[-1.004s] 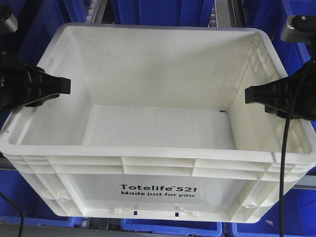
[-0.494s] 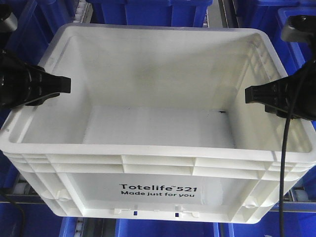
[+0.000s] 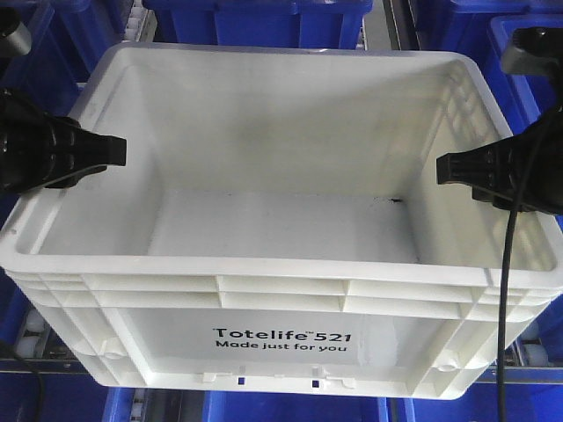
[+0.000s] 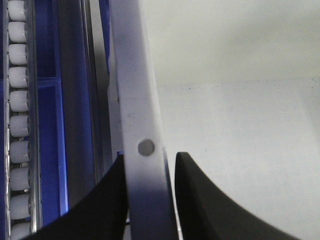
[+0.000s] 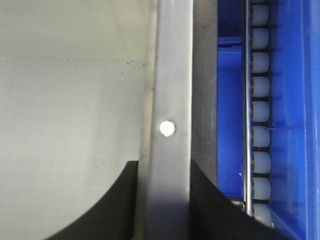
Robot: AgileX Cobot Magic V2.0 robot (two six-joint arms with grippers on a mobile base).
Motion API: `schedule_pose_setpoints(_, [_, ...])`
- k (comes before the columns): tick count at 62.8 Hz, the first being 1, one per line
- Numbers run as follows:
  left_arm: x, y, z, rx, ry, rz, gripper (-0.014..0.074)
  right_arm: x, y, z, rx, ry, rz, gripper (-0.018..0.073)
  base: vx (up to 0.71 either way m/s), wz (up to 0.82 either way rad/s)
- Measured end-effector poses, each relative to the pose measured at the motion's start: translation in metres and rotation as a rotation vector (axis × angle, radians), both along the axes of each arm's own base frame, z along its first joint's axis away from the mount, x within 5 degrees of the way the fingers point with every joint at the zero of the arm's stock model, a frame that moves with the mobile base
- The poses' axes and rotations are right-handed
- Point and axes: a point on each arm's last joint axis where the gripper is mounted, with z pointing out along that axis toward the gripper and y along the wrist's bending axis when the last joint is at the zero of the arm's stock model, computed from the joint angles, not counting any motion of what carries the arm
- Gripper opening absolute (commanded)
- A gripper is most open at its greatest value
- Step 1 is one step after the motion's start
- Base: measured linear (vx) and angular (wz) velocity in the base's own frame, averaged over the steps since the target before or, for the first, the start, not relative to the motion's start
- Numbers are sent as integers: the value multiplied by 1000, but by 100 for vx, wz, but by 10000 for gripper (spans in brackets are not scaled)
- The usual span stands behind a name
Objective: Move bin from left to right shelf
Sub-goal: 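Carry the tote with both grippers up to the other blue-bin shelf, then lower the white tote onto the roller track with both grippers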
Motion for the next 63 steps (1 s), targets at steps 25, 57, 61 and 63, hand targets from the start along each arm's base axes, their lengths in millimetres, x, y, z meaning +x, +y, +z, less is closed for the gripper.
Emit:
schedule_pose_setpoints(25, [0, 0, 0, -1, 0, 0, 38, 0, 0, 0, 0, 0, 0, -4, 0, 0])
schedule_pose_setpoints(57, [5, 2, 4, 25, -81, 0, 38, 9, 2, 3, 1, -96, 24, -4, 0, 0])
schedule_pose_setpoints(61, [8, 2, 5, 43, -111, -3, 38, 14, 4, 3, 1, -131, 34, -4, 0, 0])
schedule_pose_setpoints(63, [10, 2, 5, 53, -126, -6, 38, 17, 5, 3, -7, -144, 38, -4, 0, 0])
